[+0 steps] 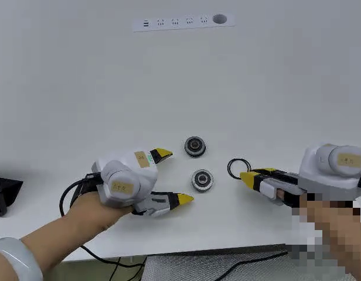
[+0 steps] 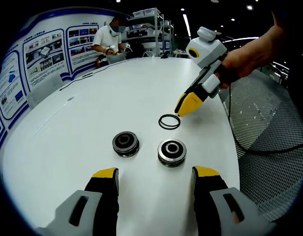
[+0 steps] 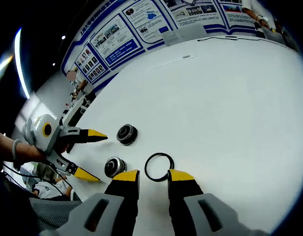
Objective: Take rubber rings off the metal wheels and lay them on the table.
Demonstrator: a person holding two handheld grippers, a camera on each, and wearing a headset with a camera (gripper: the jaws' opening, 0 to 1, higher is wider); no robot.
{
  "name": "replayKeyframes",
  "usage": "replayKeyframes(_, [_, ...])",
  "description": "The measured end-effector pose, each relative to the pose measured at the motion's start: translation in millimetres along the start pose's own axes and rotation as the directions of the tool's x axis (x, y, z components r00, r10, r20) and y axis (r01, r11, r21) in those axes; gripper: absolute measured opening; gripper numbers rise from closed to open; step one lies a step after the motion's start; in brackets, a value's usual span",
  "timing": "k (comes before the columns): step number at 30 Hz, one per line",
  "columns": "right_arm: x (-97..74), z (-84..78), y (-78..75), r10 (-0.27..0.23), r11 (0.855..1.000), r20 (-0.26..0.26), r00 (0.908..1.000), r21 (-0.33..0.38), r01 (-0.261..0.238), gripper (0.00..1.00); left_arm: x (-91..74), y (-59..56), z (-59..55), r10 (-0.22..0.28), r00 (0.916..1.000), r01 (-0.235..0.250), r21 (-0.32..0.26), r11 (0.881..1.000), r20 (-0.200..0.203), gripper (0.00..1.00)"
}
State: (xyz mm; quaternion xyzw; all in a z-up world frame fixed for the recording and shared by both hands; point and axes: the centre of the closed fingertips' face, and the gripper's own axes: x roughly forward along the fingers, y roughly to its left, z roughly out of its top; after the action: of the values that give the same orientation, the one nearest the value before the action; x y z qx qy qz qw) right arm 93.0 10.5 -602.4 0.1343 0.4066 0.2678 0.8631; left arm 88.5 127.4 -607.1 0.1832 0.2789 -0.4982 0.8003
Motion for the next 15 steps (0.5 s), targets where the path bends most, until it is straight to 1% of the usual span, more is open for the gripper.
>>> replayKeyframes(3, [2.3,4.6,4.3,0.024,1.0,0.02,0.9995,0.008,-0.024,0.27,-0.2,0.9,1.0,0.003,1.0,-0.003,0.0,1.0,0.001,0.62])
replayKeyframes(5, [3.8,9.1,11.3,0.047,0.998,0.041,0.9981,0.035,-0.048,0.28,-0.3,1.9,2.2,0.006,1.0,-0.006,0.004,1.0,0.003,0.61])
replayKeyframes(6, [4.7,10.7,14.7,0.056,0.997,0.046,0.9973,0.059,-0.059,0.3,-0.2,3.0,3.4,0.007,1.0,-0.007,0.004,1.0,0.003,0.61])
replayKeyframes(10, [7.0,13.4,20.9,0.074,0.993,0.058,0.9956,0.089,-0.079,0.29,0.8,7.9,10.7,0.016,0.9997,-0.017,0.009,1.0,0.016,0.59])
replayKeyframes(15, [10.3,13.9,24.8,0.088,0.991,0.056,0.9946,0.098,-0.093,0.28,3.7,16.6,20.8,0.03,0.999,-0.03,0.013,0.999,0.033,0.57])
